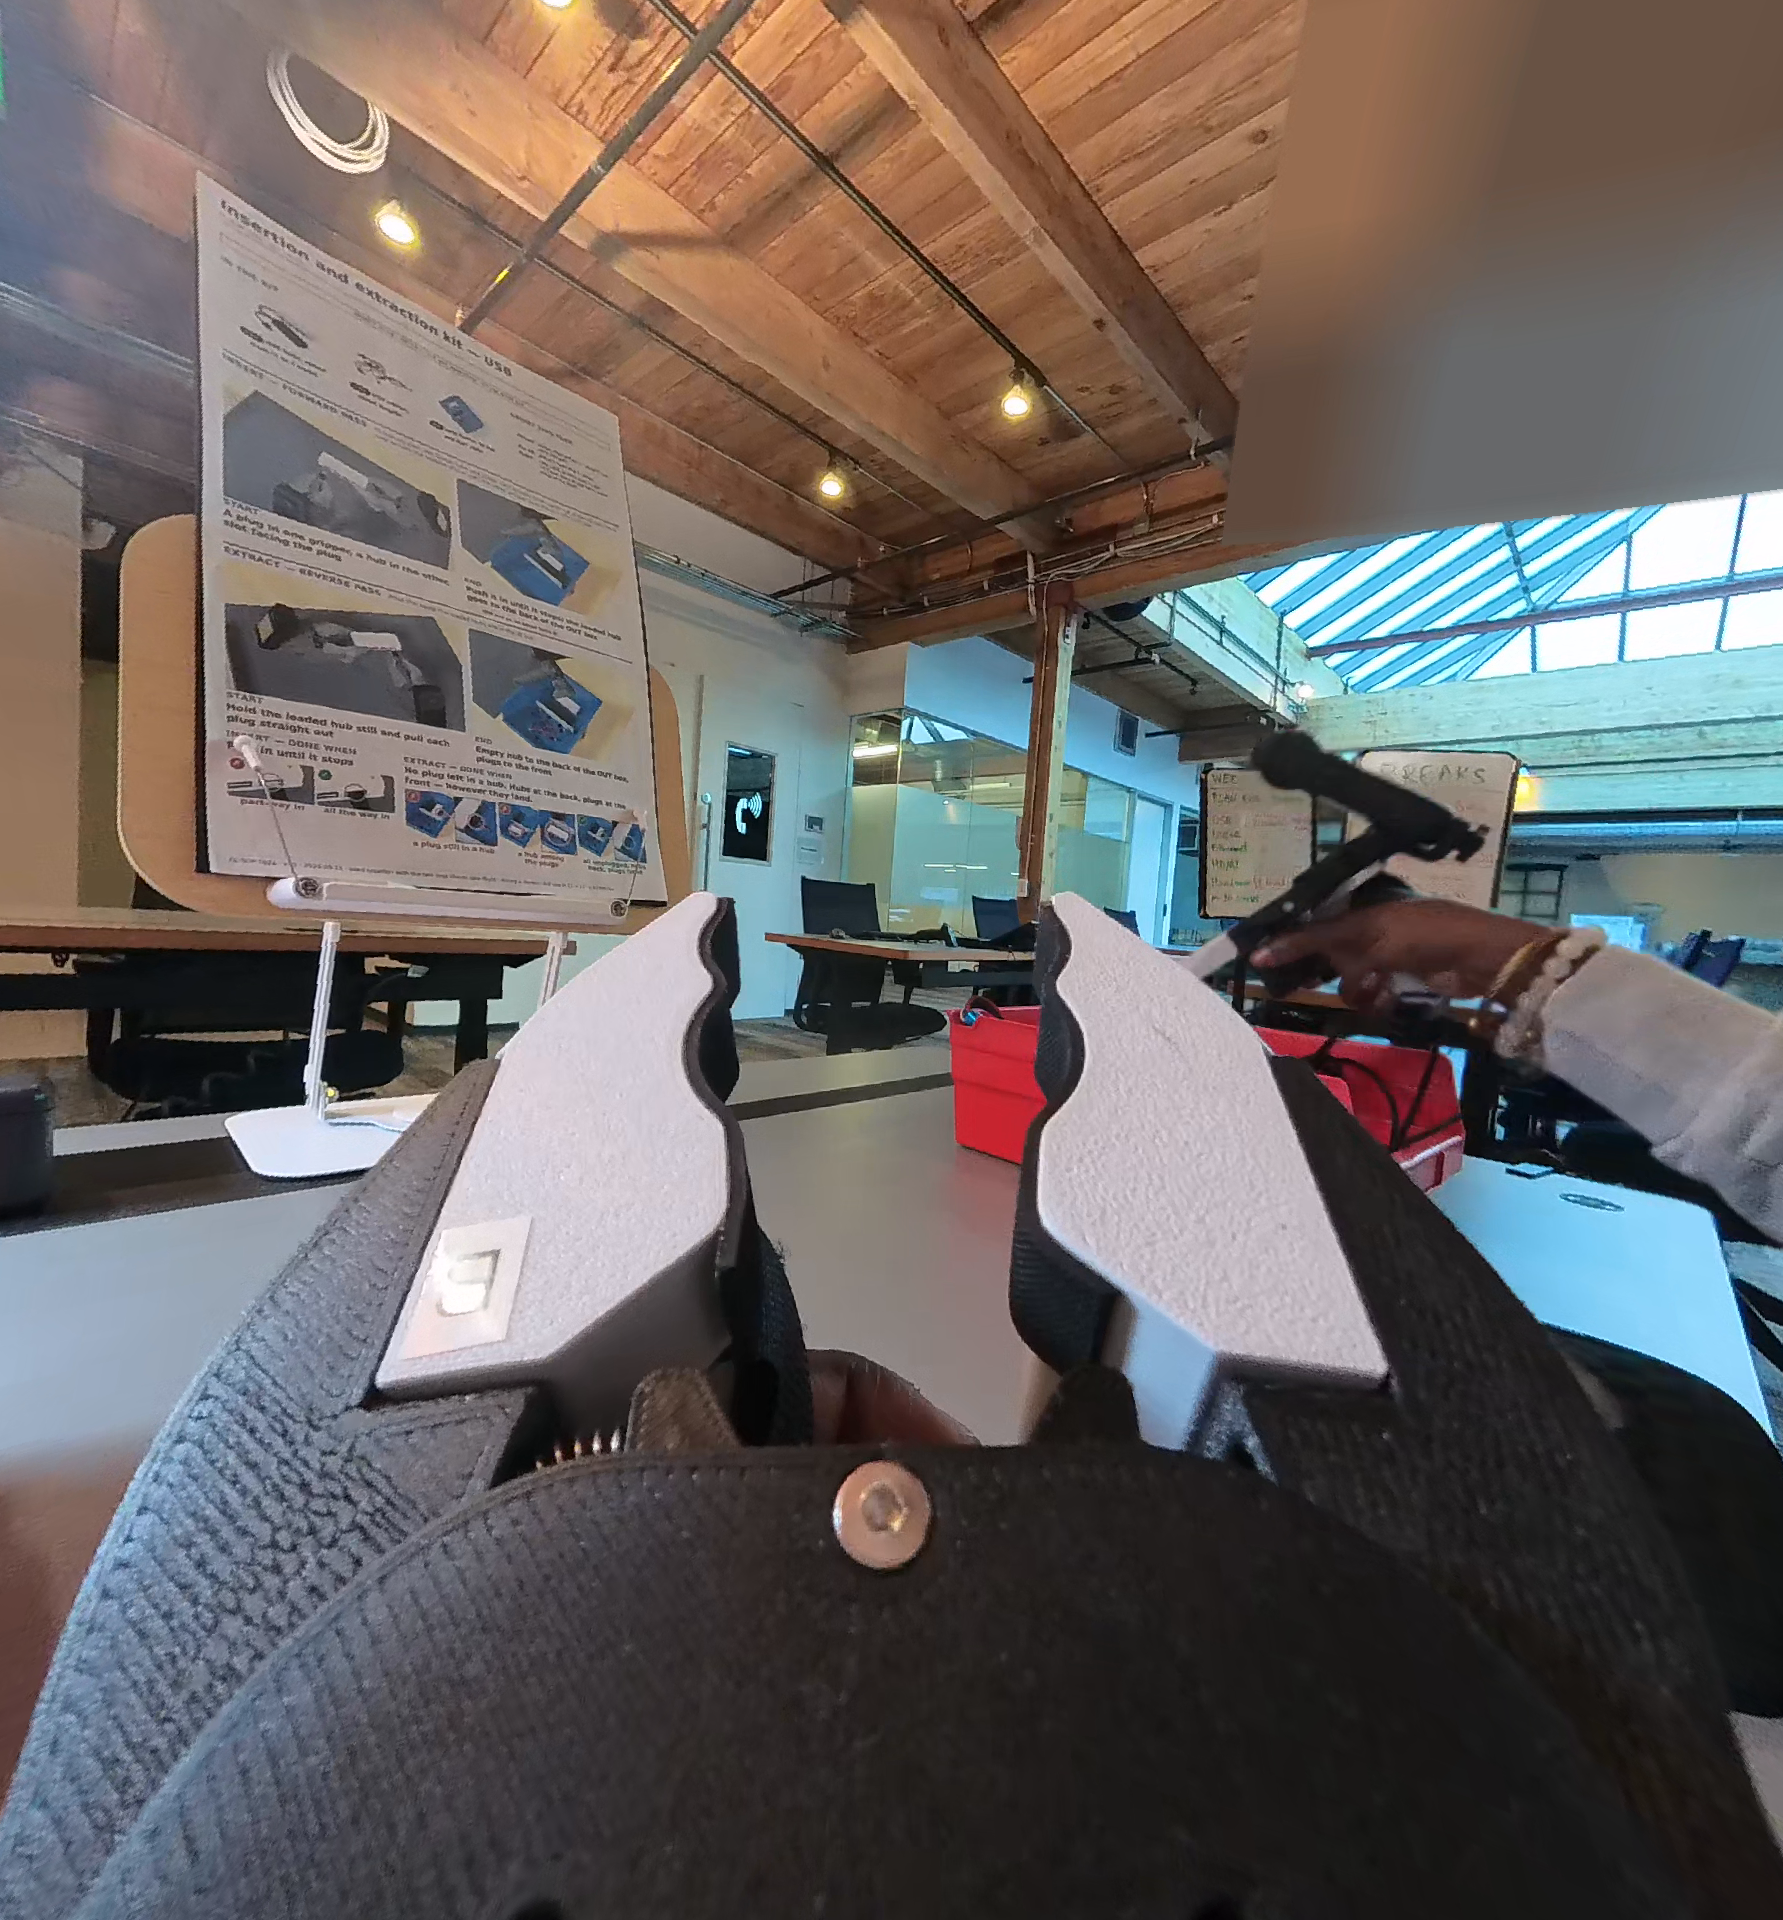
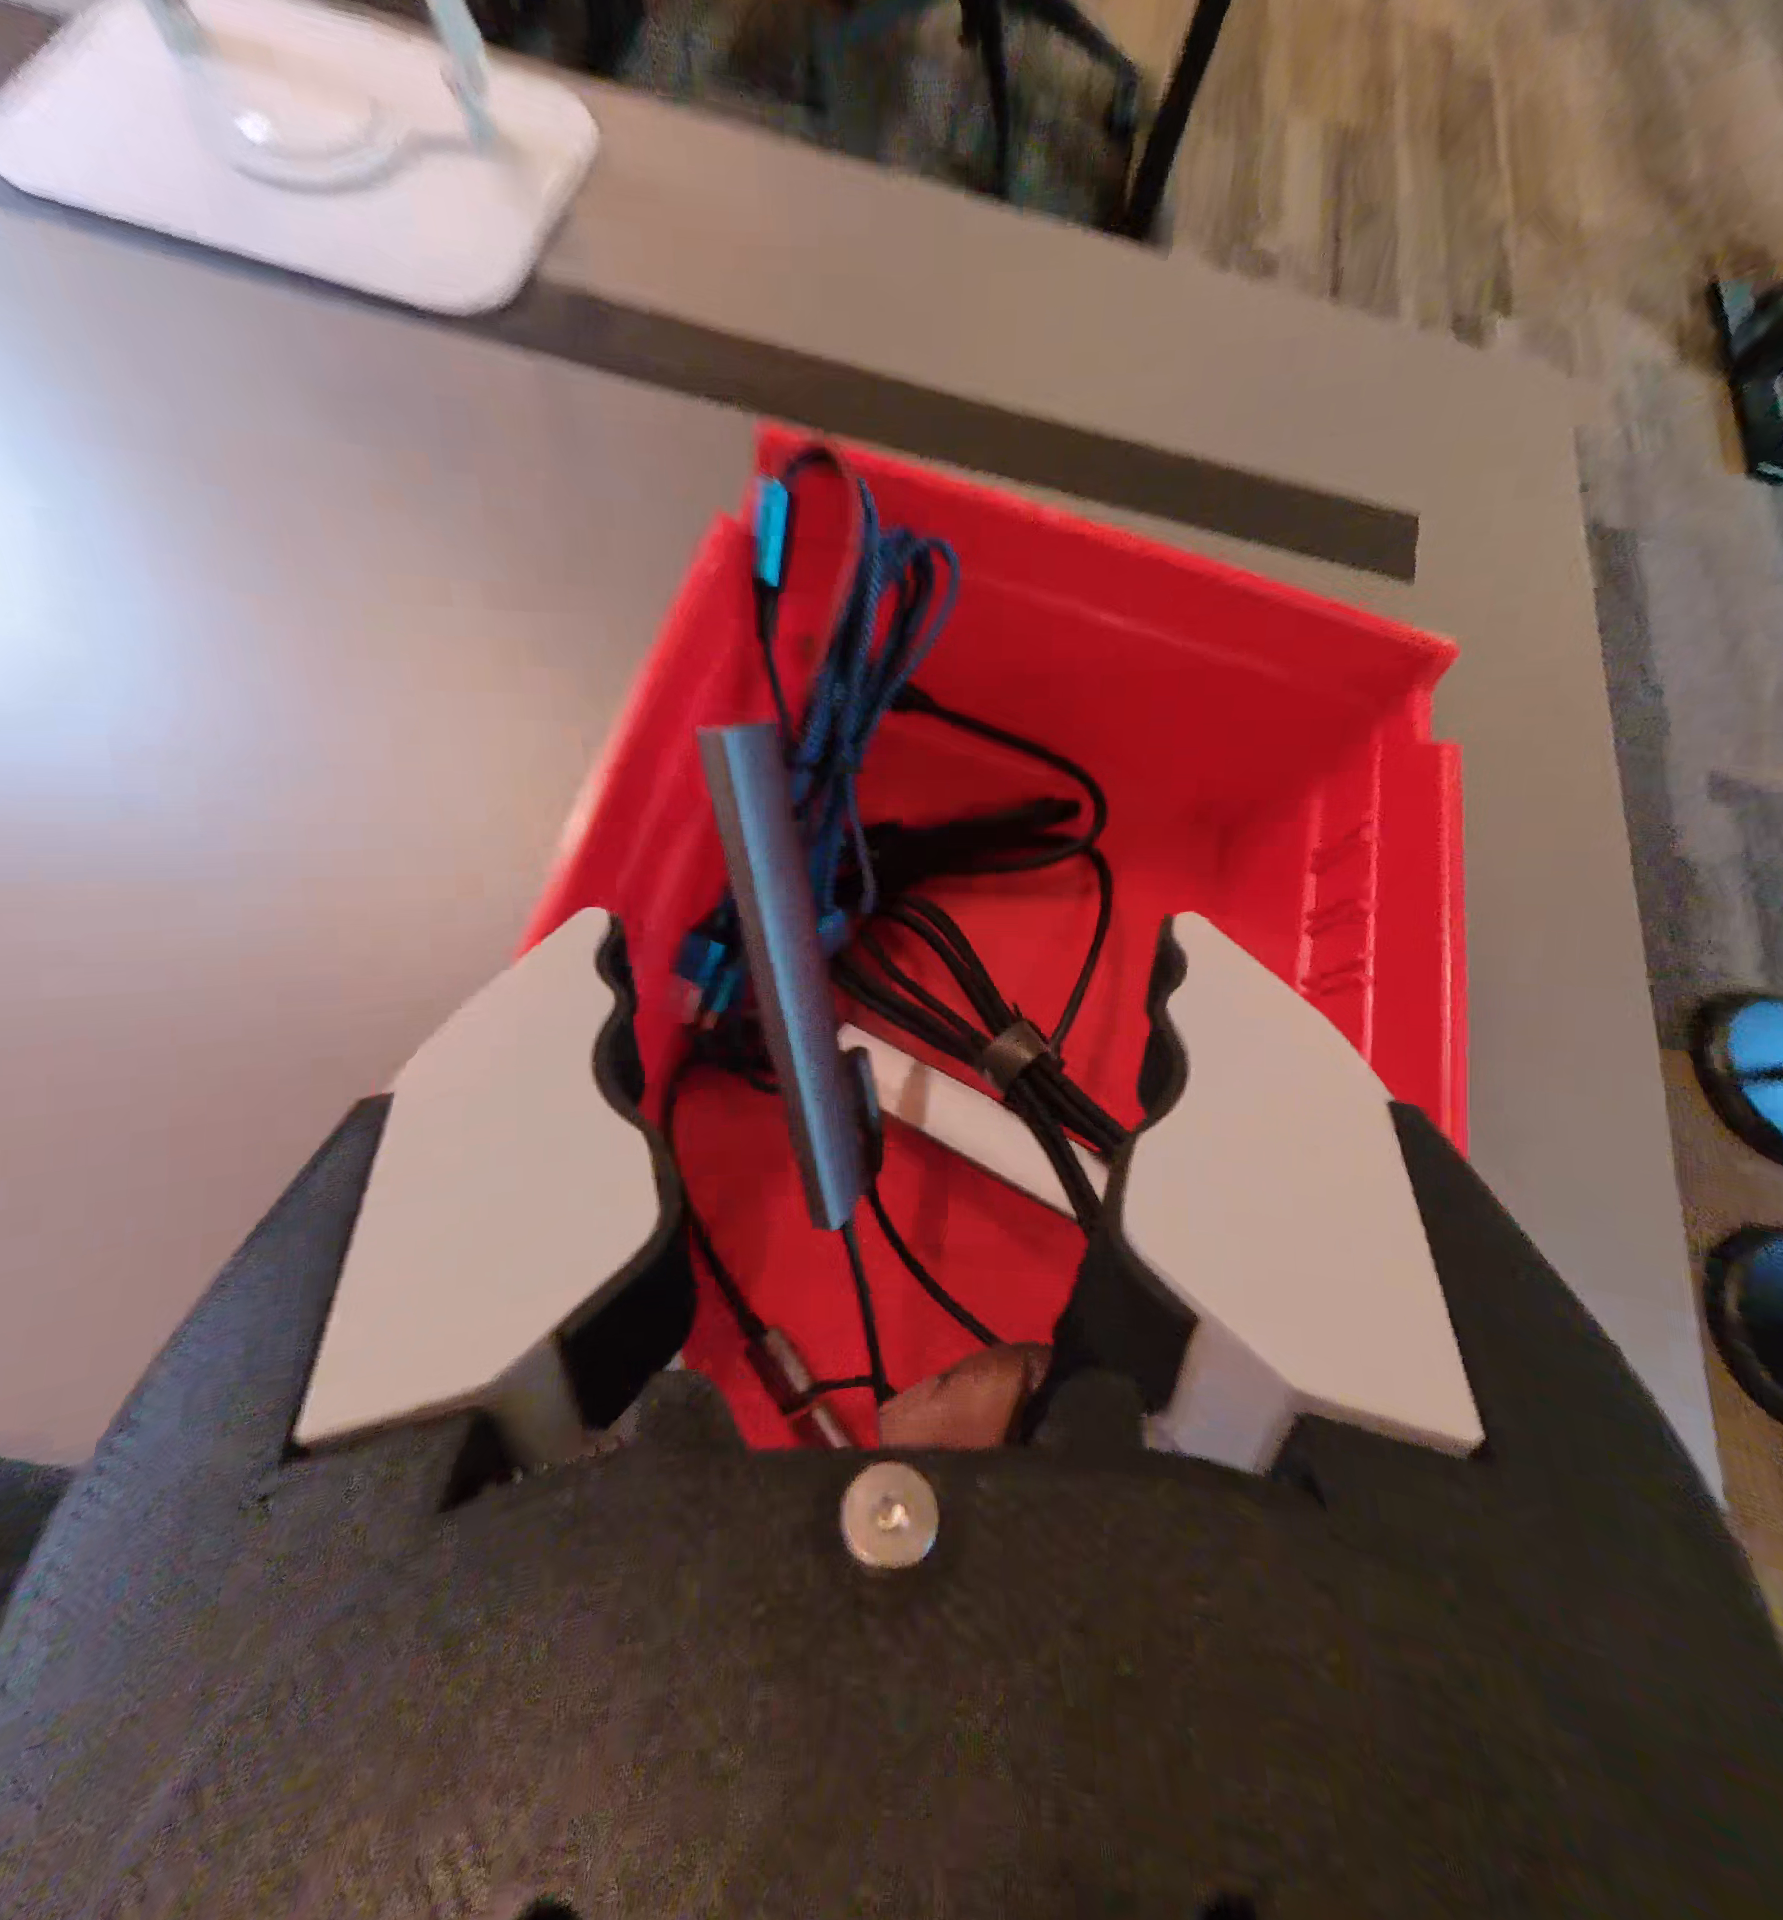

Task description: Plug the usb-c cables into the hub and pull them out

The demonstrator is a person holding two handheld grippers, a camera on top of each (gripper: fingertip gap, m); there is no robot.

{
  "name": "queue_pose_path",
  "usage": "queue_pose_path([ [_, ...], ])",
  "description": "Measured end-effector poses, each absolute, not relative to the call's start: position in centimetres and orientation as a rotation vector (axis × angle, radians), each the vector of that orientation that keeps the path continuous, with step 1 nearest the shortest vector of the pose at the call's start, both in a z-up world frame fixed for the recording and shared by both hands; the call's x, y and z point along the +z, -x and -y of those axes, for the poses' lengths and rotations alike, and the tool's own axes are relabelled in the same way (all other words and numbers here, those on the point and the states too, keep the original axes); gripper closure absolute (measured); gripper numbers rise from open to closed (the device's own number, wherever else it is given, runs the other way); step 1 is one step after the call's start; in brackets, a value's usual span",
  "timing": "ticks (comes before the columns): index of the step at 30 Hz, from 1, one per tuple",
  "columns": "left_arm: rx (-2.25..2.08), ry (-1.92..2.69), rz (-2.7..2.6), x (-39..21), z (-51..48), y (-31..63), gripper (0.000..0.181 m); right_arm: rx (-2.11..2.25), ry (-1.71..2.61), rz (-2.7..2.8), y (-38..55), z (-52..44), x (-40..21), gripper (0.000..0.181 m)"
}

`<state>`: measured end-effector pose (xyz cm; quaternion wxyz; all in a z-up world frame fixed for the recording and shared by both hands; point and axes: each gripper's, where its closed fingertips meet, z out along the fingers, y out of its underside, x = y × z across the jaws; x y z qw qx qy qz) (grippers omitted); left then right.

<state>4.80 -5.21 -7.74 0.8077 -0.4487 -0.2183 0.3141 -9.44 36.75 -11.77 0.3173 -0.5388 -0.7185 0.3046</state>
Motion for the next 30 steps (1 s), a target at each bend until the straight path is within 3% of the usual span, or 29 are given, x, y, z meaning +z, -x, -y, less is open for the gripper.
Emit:
queue_pose_path([
  [6, 0.677, 0.958, 0.465, -7.7, 5.2, -4.8, 0.126, 1.273, 1.205, 1.792, 5.0, -30.8, -3.1, 0.086],
  [10, 0.685, 0.972, 0.472, -7.8, 5.1, -4.9, 0.126, 1.292, 1.087, 1.747, 1.1, -28.9, -0.6, 0.092],
  [16, 0.663, 1.044, 0.532, -6.7, 5.0, -5.2, 0.118, 0.931, 1.242, 1.939, -1.8, -28.7, -8.8, 0.092],
  [22, 0.802, 1.03, 0.577, -2.1, 9.7, -7.0, 0.107, 0.617, 1.523, 1.946, -0.3, -30.7, -16.5, 0.105],
  [24, 0.855, 1.021, 0.634, -1.5, 12.4, -7.1, 0.108, 0.566, 1.543, 1.97, 0.0, -30.8, -18.4, 0.128],
  [26, 0.915, 1.01, 0.712, -1.4, 15.3, -7.0, 0.108, 0.573, 1.49, 2.012, 0.6, -30.2, -19.2, 0.174],
  [30, 1.08, 1.075, 0.846, -2.4, 20.5, -6.7, 0.108, 0.467, 1.33, 2.0, 2.0, -28.7, -19.2, 0.175],
])
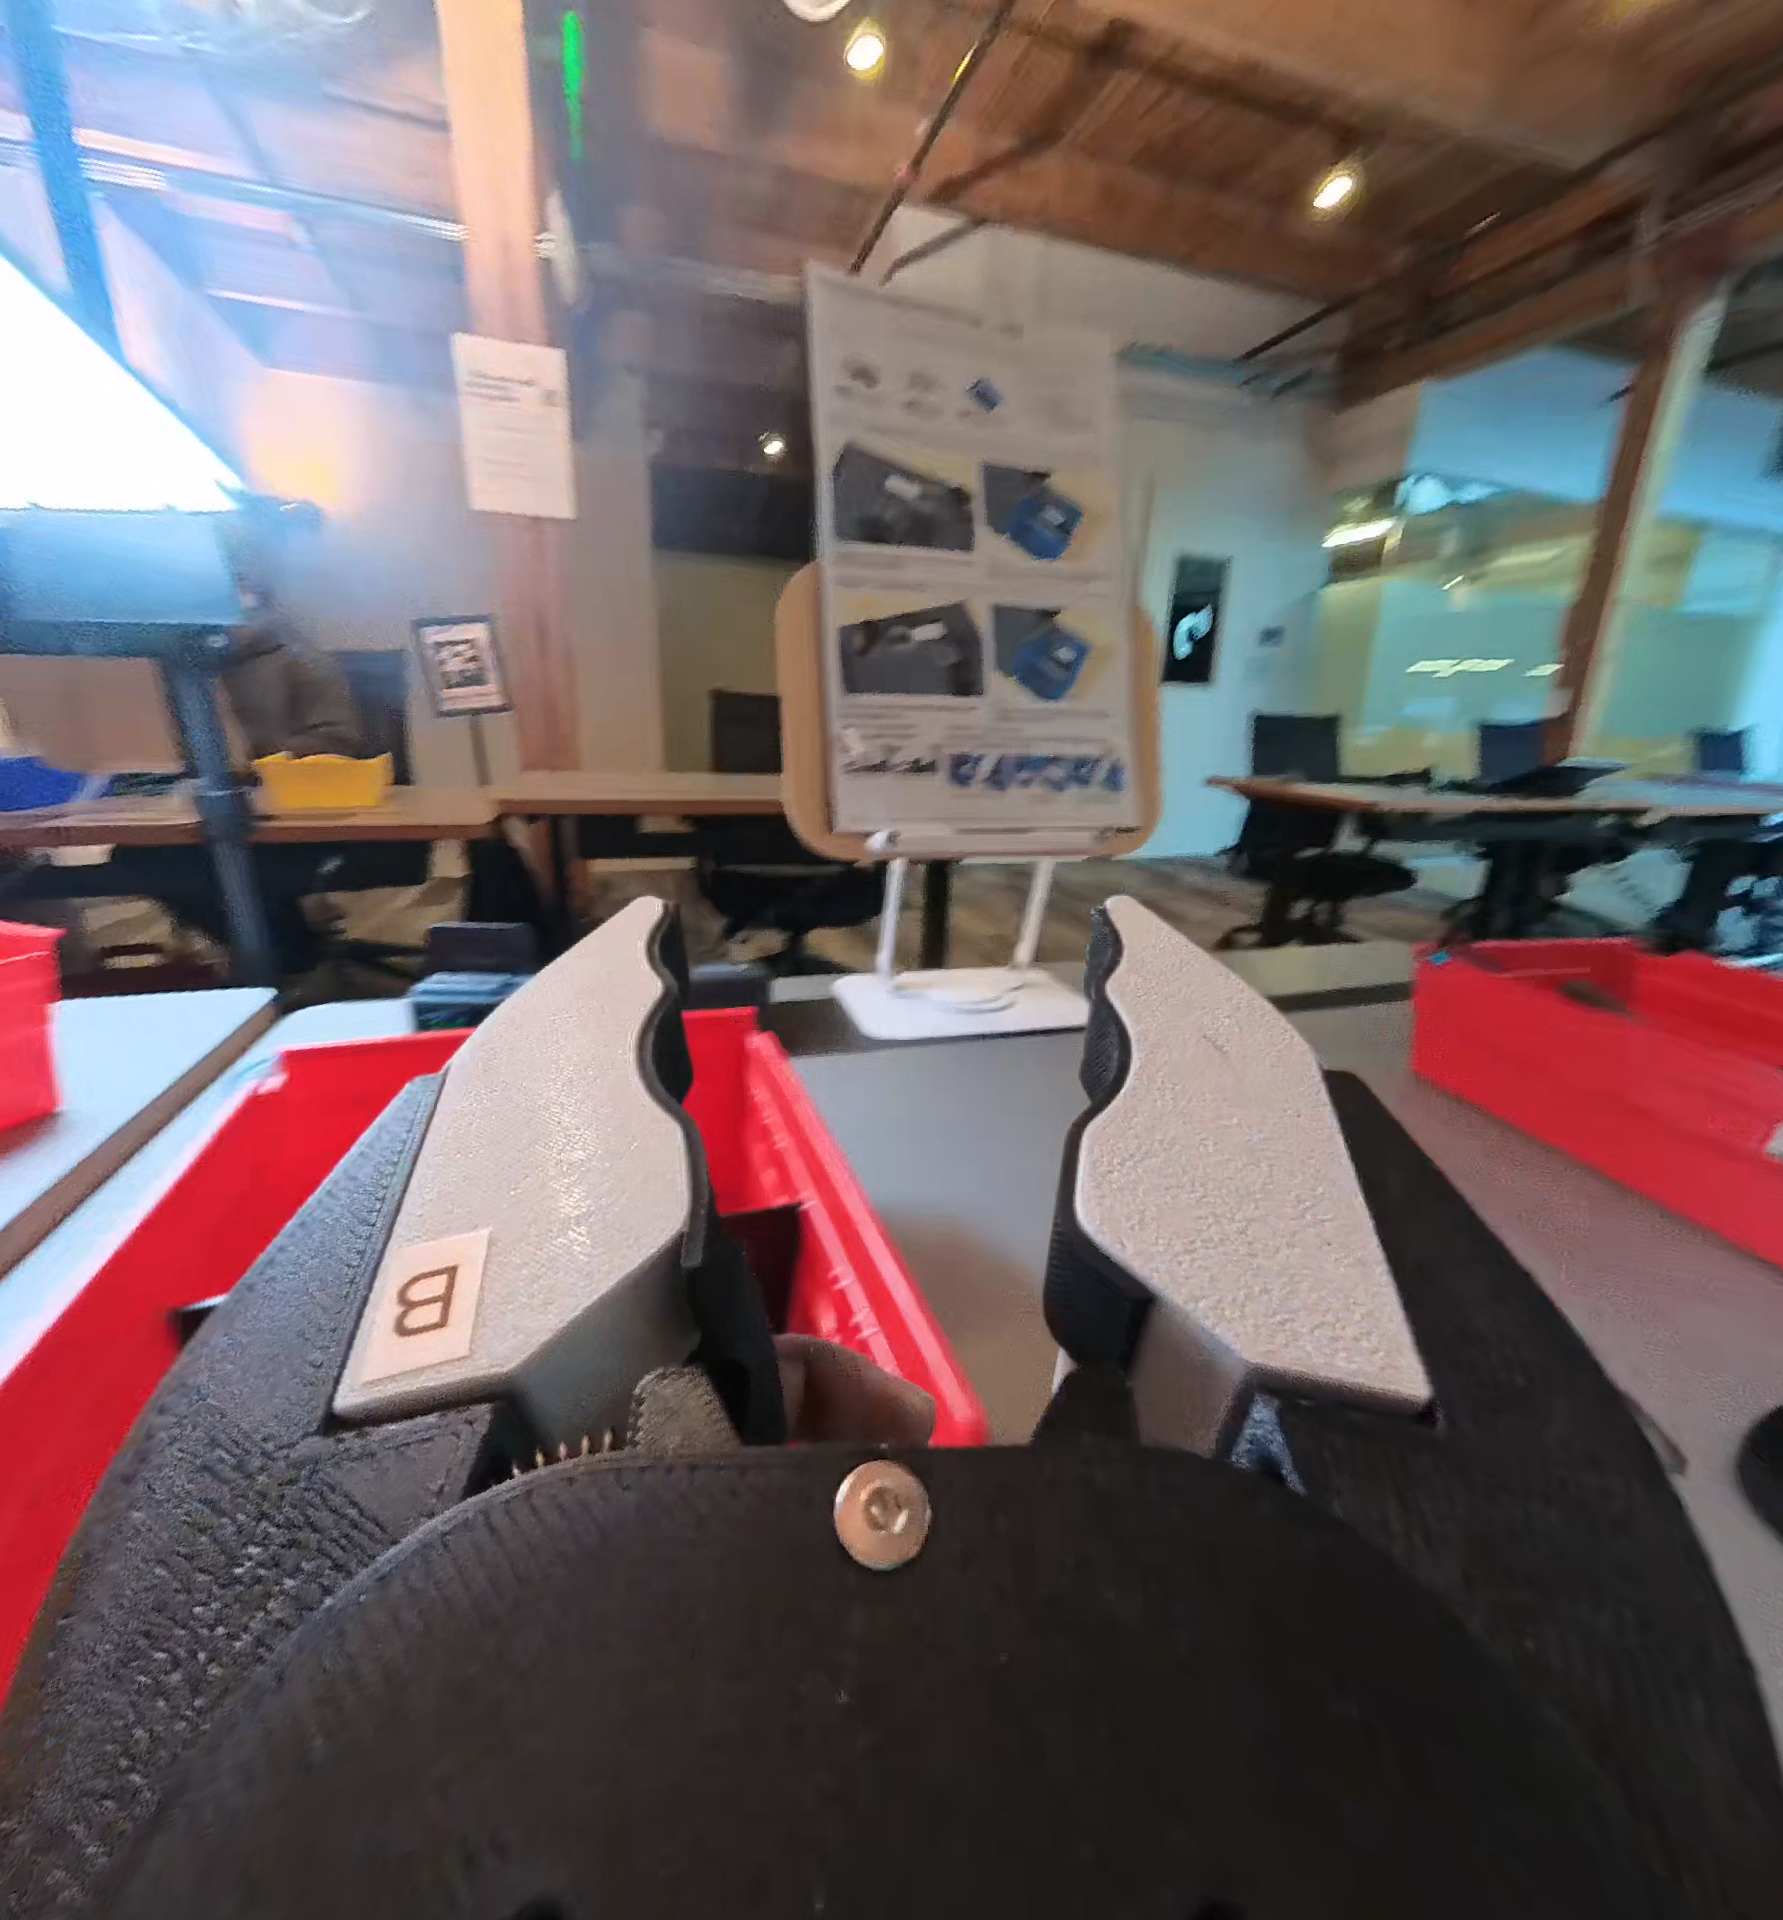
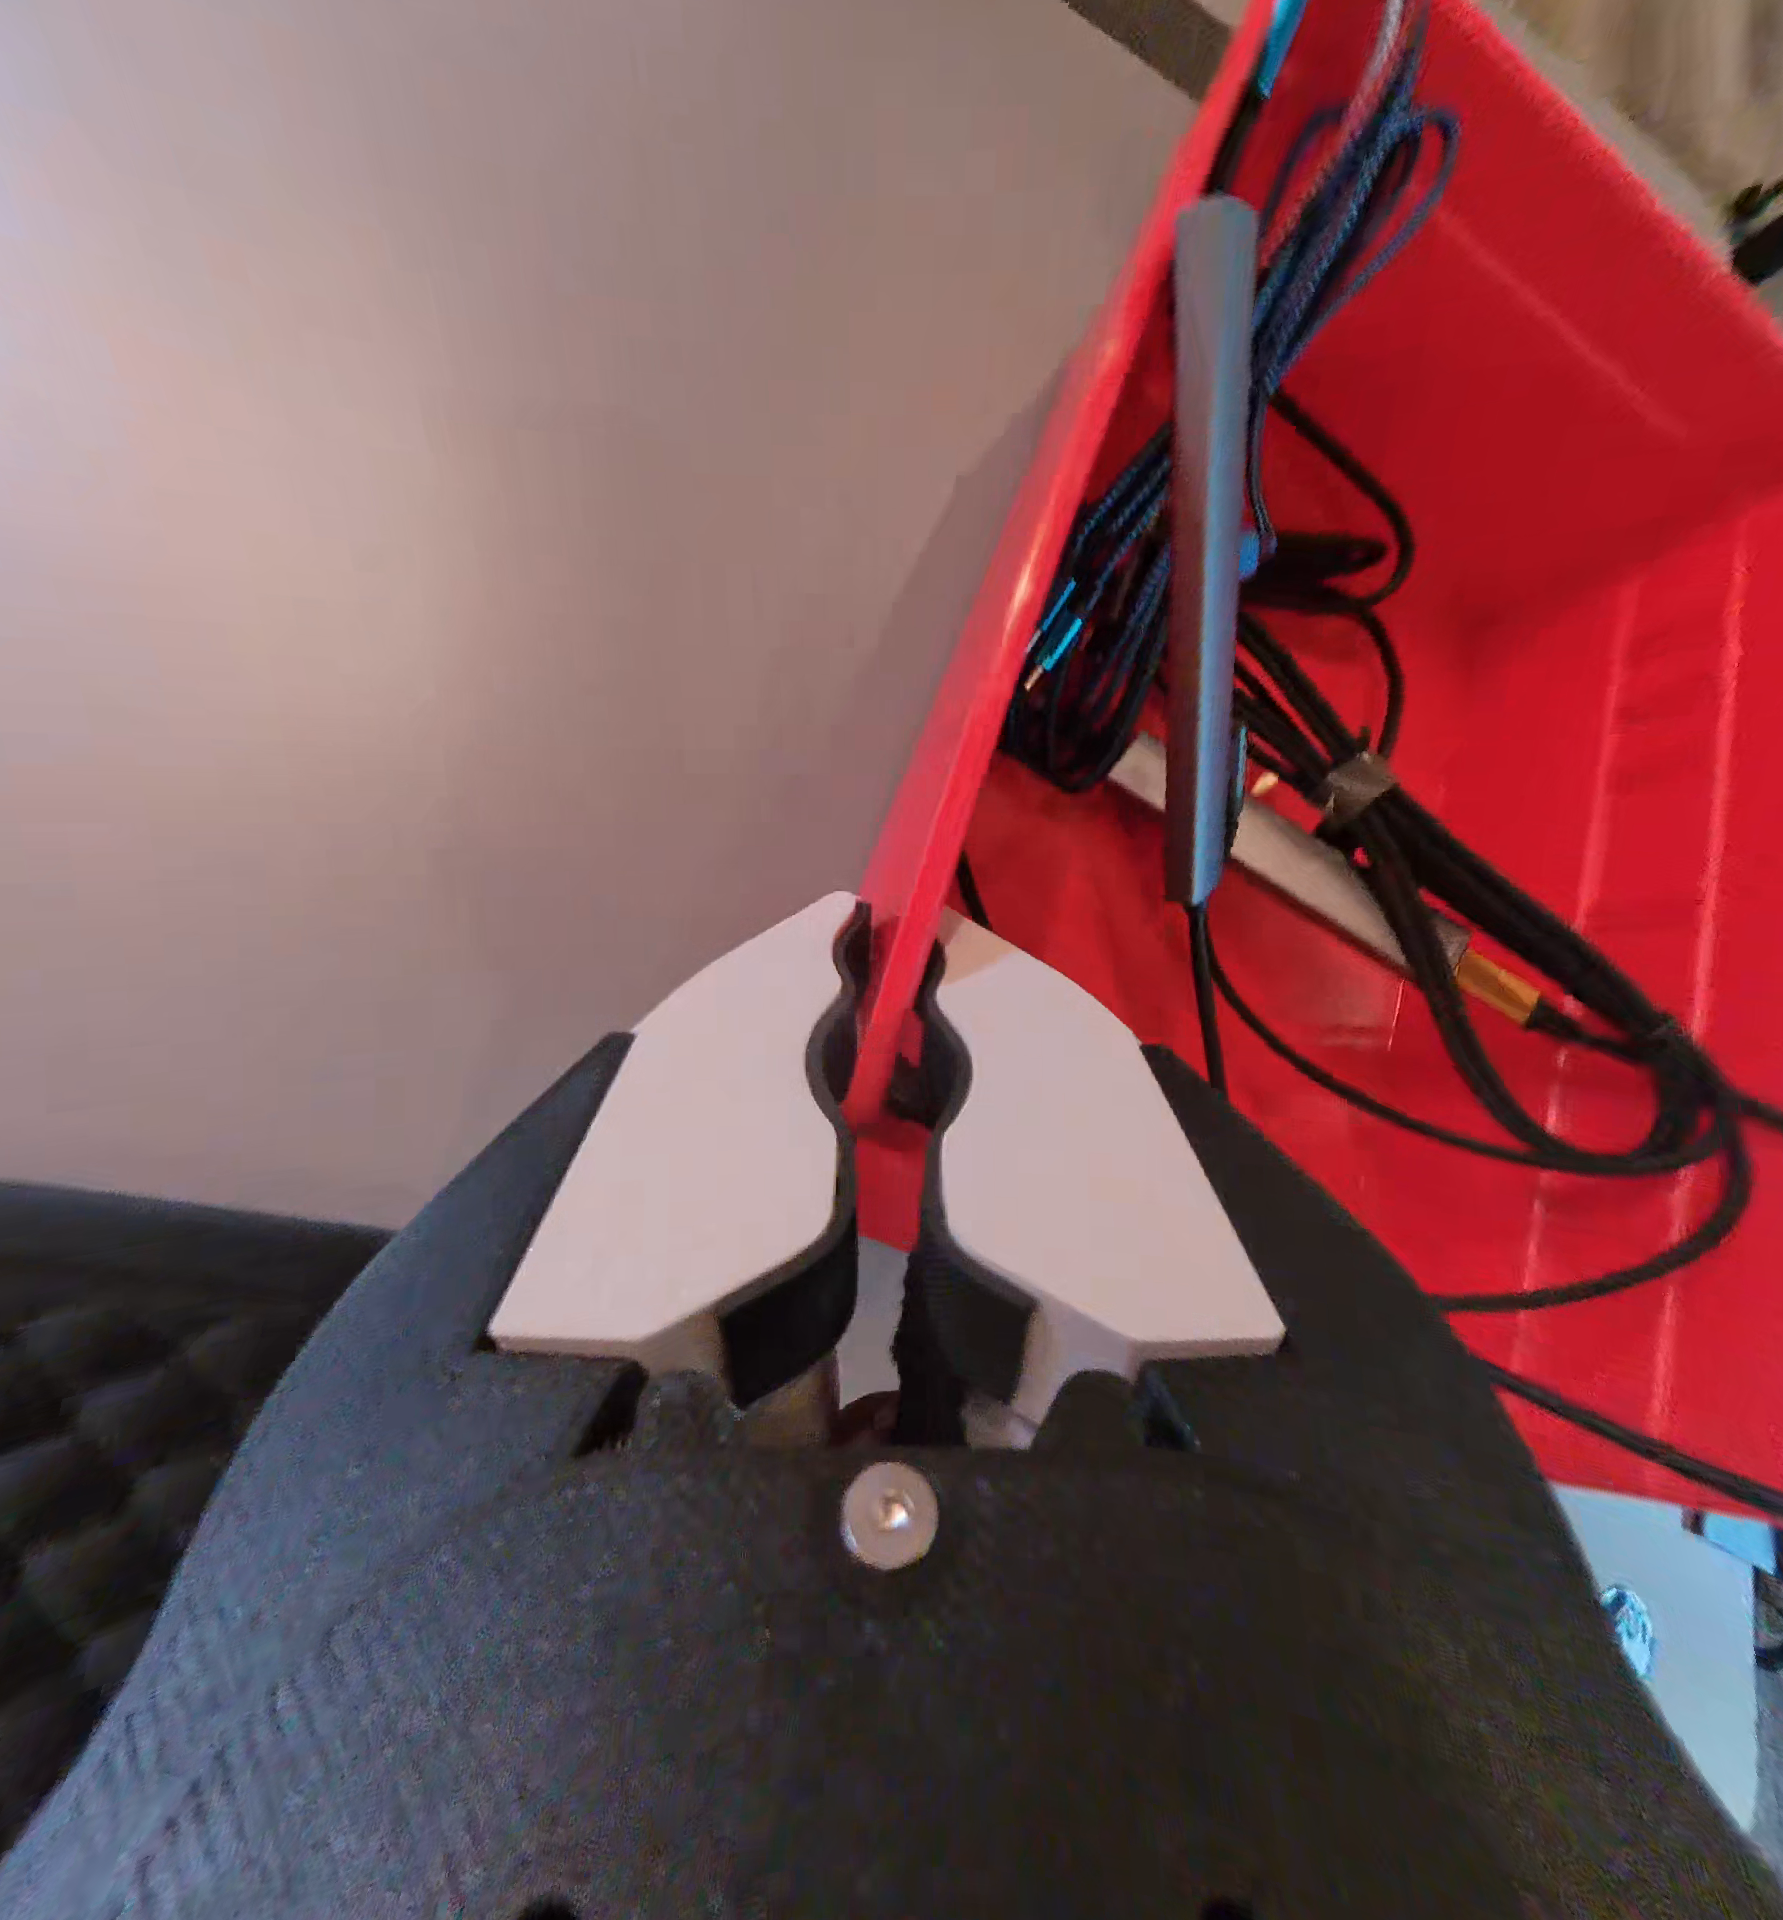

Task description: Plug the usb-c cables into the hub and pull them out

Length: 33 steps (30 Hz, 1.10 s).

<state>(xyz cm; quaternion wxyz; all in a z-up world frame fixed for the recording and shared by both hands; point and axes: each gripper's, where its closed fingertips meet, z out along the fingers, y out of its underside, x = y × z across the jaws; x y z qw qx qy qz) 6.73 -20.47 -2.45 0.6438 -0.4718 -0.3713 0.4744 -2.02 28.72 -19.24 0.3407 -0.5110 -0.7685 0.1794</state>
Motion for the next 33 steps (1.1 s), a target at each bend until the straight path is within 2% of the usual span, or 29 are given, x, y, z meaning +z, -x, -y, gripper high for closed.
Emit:
queue_pose_path([
  [9, 1.238, 1.042, 1.027, -3.5, 28.5, -8.3, 0.106, 0.441, 1.222, 2.001, 3.3, -20.4, -19.1, 0.174],
  [17, 1.394, 1.23, 1.464, -12.1, 37.7, -8.3, 0.109, 0.556, 1.008, 2.166, 2.4, -9.8, -19.1, 0.172],
  [33, 1.363, 1.27, 1.496, -14.6, 39.1, -8.9, 0.116, 0.838, 0.541, 2.473, -2.4, 9.0, -19.0, 0.163],
])
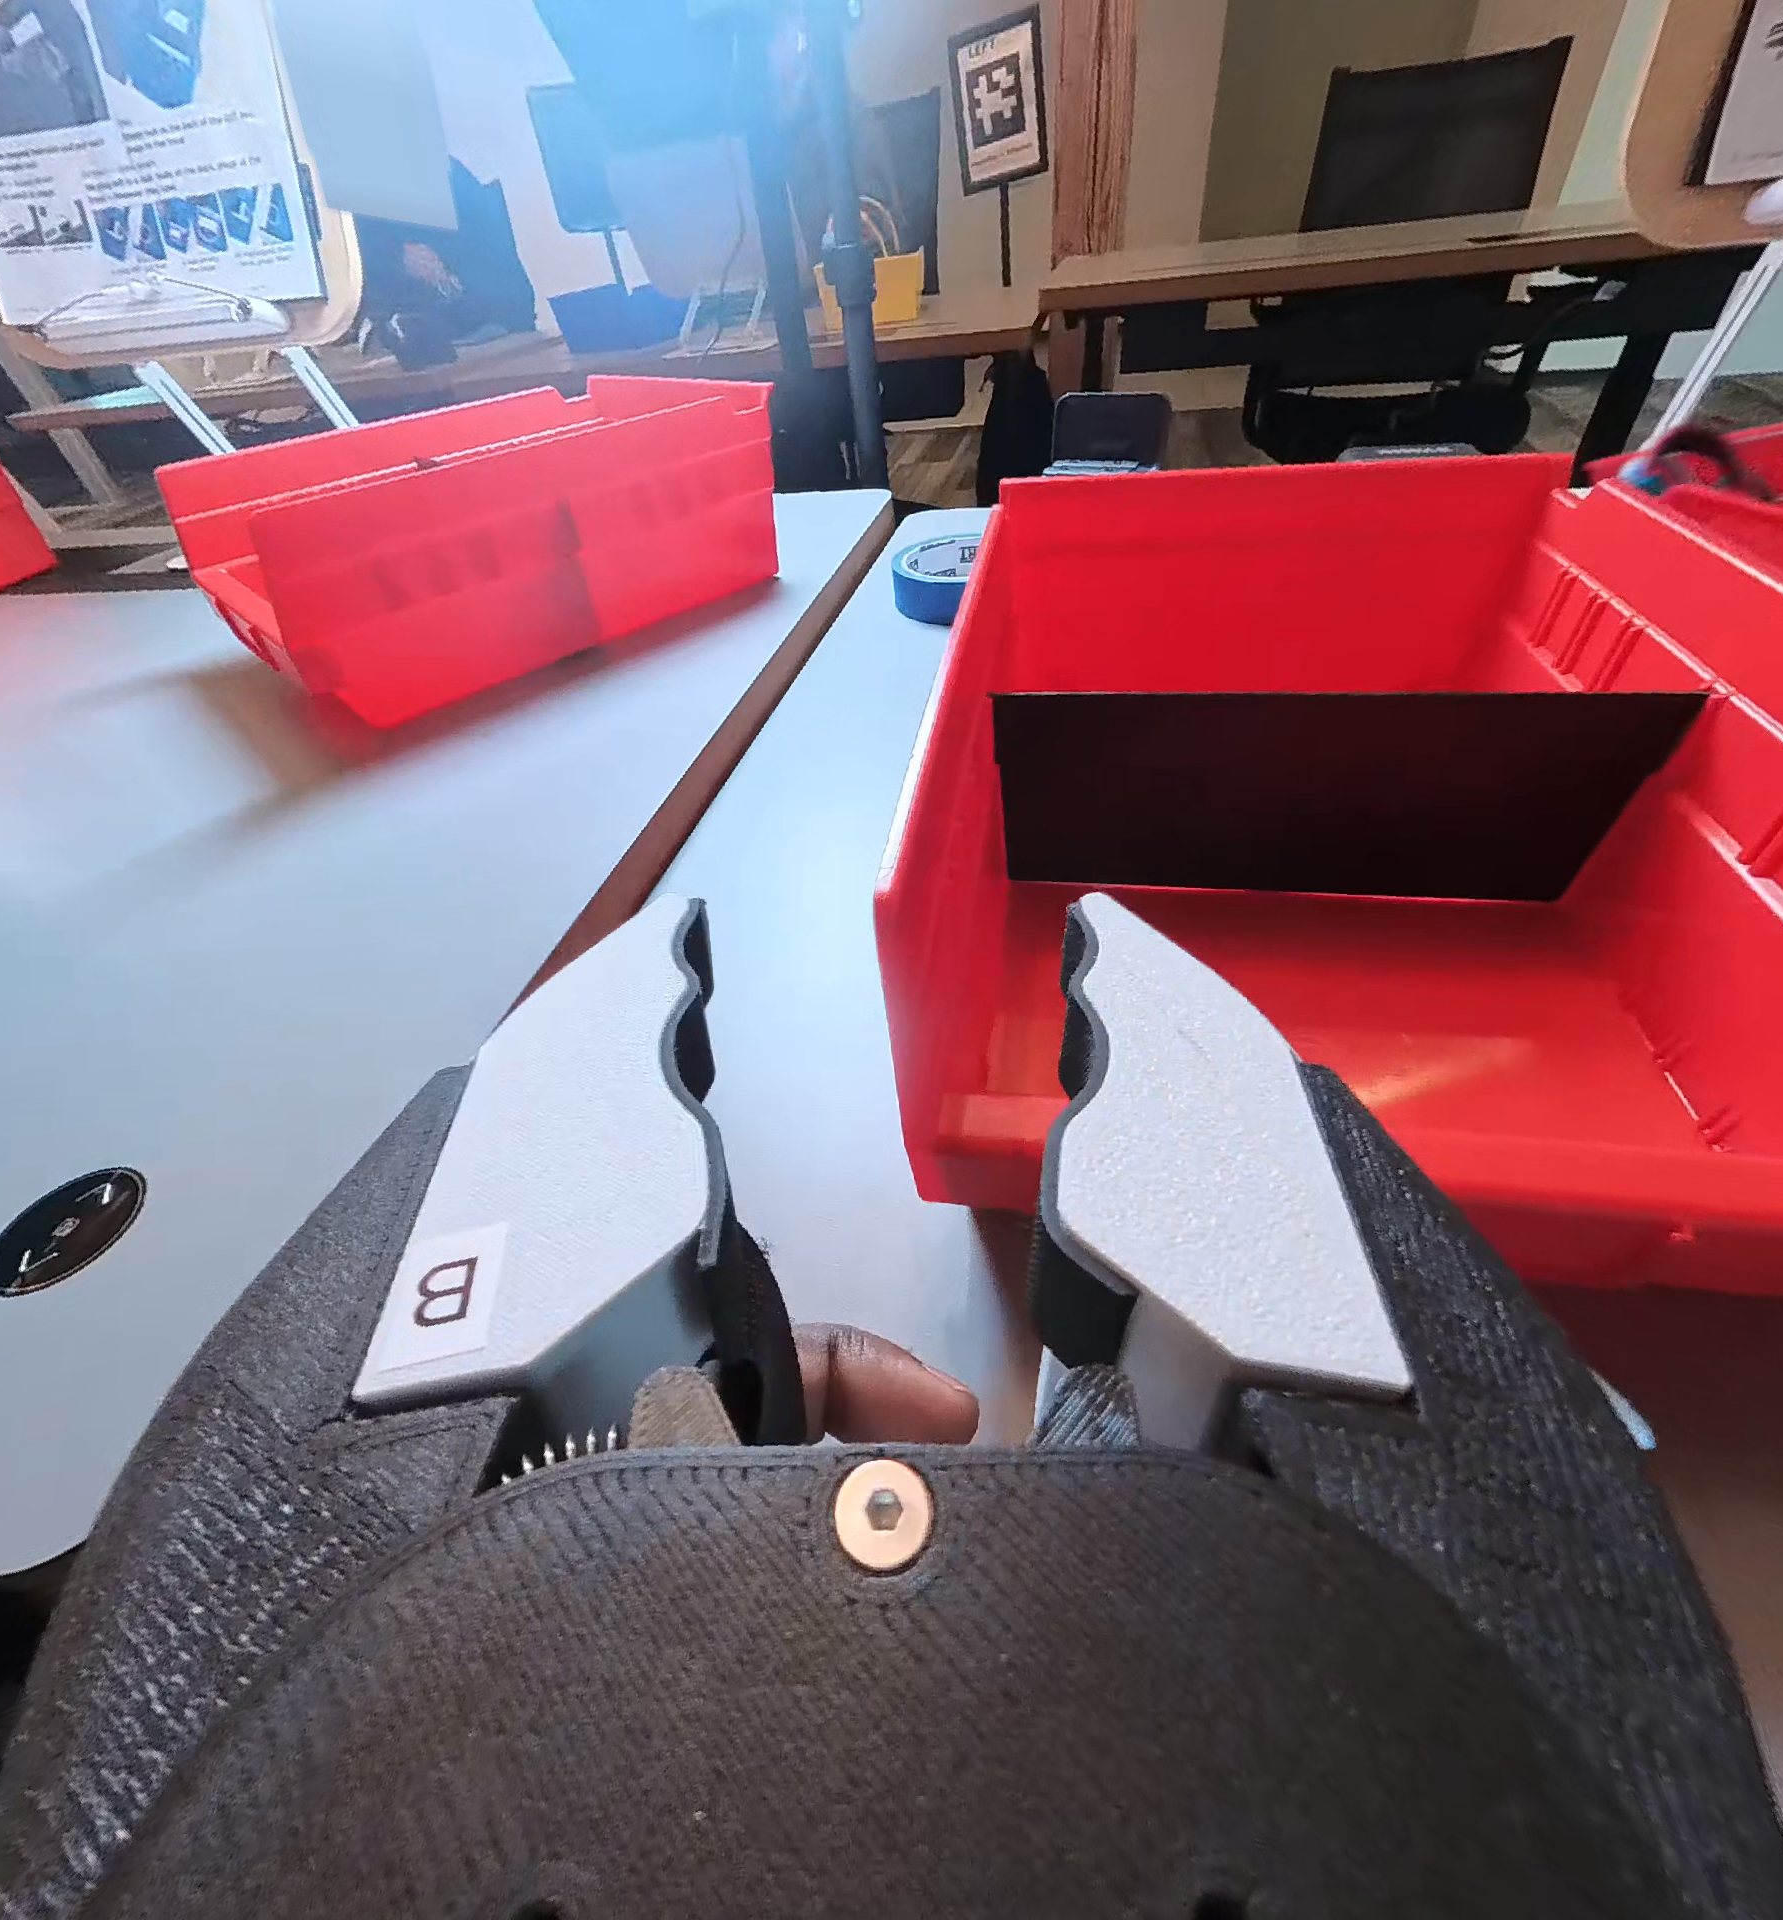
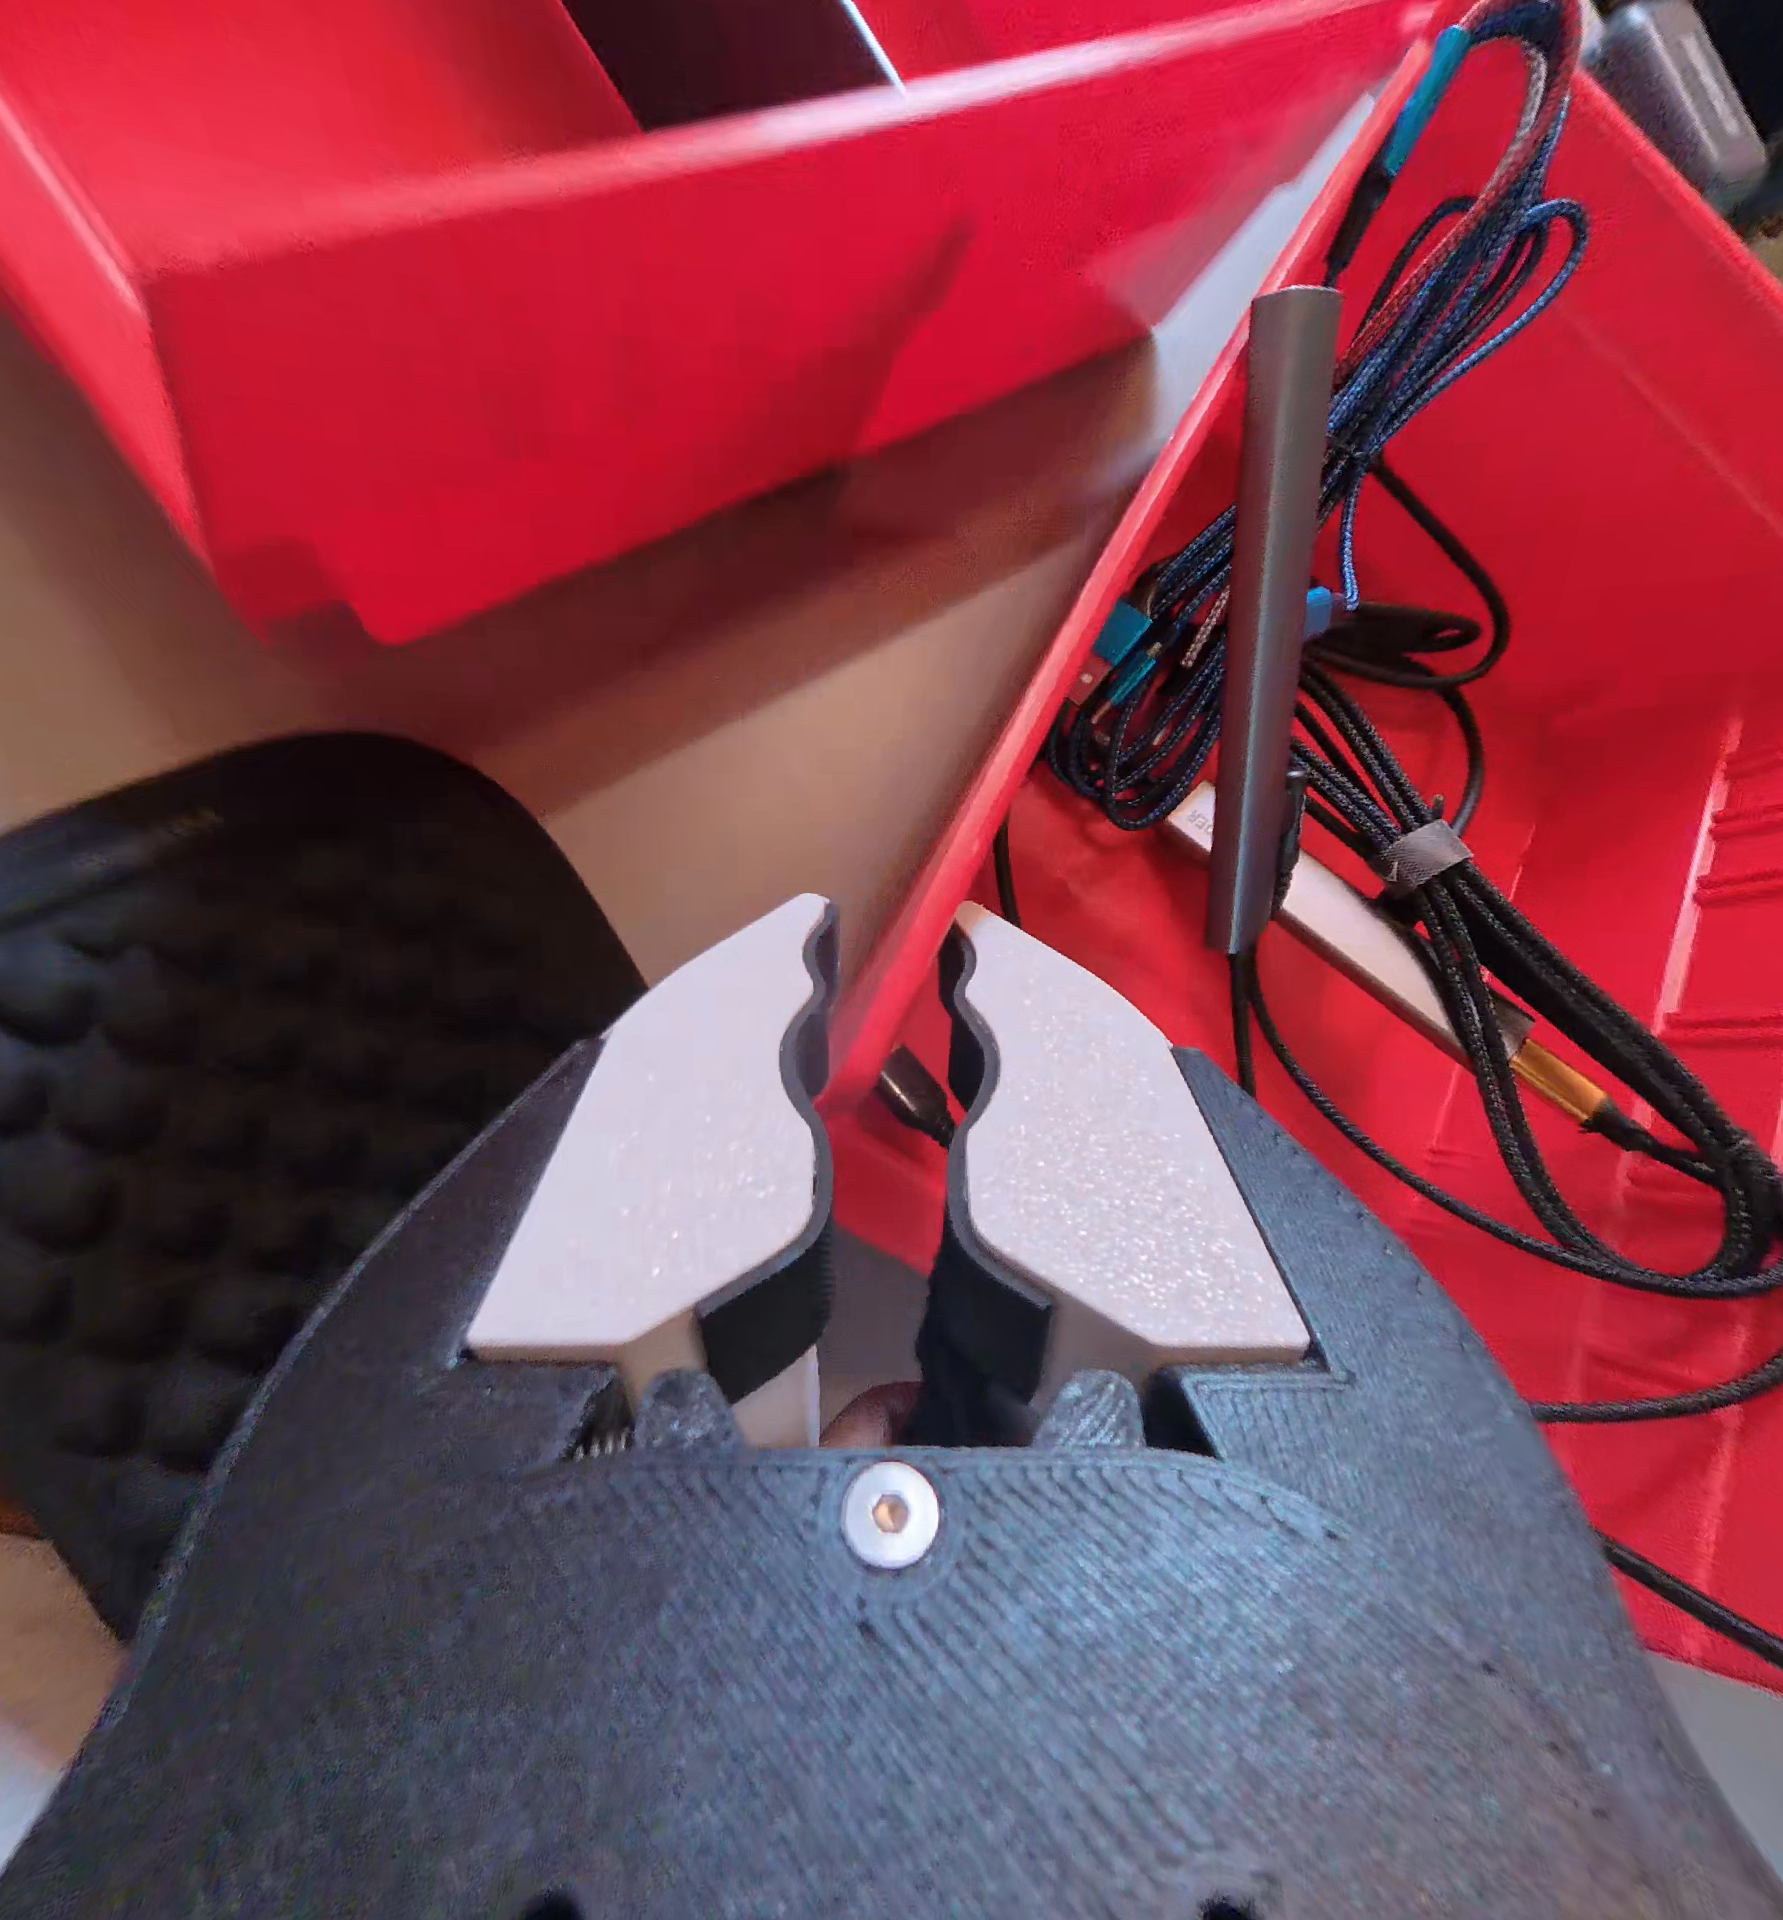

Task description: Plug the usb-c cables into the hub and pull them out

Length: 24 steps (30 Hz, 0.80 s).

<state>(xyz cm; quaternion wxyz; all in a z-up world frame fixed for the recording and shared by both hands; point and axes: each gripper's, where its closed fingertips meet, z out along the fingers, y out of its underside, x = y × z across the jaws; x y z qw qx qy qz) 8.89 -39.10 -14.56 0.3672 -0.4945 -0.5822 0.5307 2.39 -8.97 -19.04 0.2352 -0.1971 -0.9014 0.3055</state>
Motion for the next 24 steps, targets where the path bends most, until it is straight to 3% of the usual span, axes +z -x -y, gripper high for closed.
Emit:
queue_pose_path([
  [24, 1.254, 1.3, 1.476, -13.5, 38.3, -10.8, 0.117, 1.167, 0.456, 2.512, 0.4, 19.8, -18.8, 0.158],
])
